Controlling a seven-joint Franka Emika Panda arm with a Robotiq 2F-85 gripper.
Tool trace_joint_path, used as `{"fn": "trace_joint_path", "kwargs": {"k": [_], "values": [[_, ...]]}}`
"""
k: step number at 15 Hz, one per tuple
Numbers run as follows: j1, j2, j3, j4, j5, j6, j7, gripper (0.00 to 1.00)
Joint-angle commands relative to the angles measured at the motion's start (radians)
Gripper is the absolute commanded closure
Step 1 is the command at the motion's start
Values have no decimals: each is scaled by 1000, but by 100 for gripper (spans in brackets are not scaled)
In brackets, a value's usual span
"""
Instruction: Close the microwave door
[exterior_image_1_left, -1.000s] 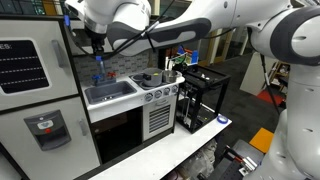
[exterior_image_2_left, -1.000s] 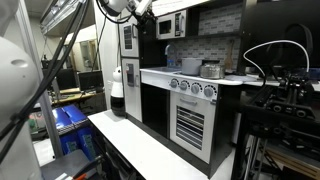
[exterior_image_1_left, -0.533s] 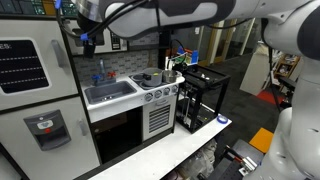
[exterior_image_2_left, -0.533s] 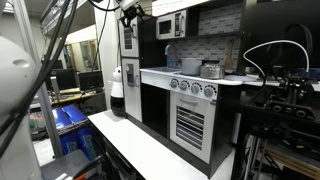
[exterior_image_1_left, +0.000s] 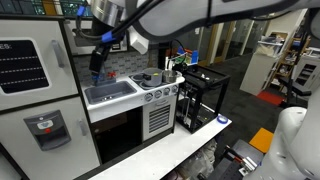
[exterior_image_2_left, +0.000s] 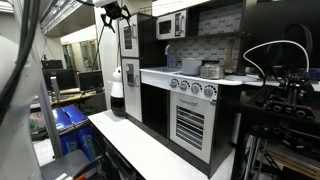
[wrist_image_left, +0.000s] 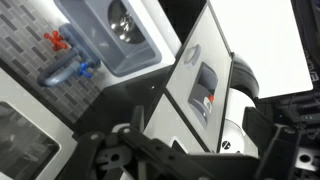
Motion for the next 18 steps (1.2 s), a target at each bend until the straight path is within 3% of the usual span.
{"fn": "trace_joint_path", "kwargs": {"k": [1, 10, 14, 18], "values": [[-10, -196, 6, -224, 89, -7, 127, 0], [-31, -643, -36, -640, 214, -64, 349, 0], [-78, -840, -103, -813, 239, -82, 361, 0], [-168, -964, -173, -911, 220, -84, 339, 0]]}}
